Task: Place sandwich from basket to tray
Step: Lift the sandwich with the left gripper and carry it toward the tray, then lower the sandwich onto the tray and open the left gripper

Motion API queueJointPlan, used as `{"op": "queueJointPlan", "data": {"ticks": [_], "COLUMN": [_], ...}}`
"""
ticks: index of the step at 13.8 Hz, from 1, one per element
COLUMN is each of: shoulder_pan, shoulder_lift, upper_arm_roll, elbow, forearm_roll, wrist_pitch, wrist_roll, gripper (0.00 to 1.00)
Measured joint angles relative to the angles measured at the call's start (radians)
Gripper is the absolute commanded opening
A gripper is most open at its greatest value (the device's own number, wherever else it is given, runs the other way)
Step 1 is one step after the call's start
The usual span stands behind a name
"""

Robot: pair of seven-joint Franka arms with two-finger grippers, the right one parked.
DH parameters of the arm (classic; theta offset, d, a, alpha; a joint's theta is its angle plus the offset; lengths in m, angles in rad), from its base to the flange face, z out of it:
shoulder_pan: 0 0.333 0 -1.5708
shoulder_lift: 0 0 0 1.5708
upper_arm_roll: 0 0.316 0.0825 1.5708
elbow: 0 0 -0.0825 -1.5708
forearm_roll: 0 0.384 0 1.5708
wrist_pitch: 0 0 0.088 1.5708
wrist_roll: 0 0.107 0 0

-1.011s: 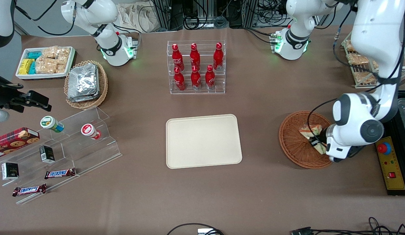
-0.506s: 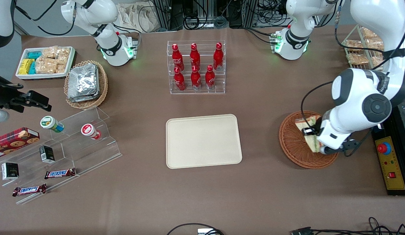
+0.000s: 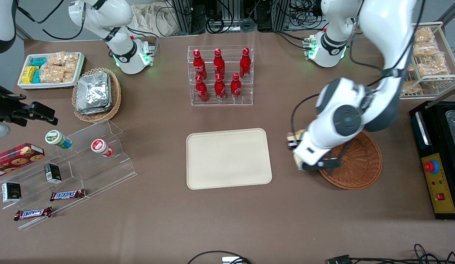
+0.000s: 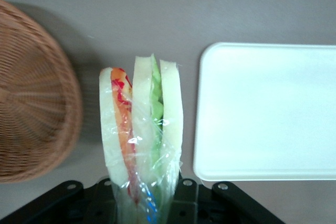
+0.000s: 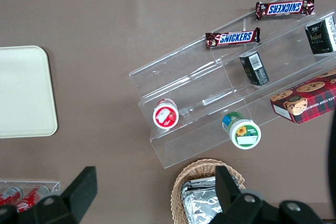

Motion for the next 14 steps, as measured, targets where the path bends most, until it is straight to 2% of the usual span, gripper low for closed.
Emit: {"op": "queueJointPlan", "data": {"ticks": [6, 13, 14], "shoulder_pan": [-0.162, -0.201, -0.203], "shoulder_lift": [0.229, 0.356, 0.365], "upper_arm_roll": [0.000, 0.002, 0.002], "elbow": [0.125, 0.146, 0.146], "forearm_roll": [0.005, 0.121, 0.127], "wrist_pitch": [0.015, 0.101, 0.108], "wrist_roll": [-0.069, -0.071, -0.071], "gripper": [0.26, 0.27, 0.40]}}
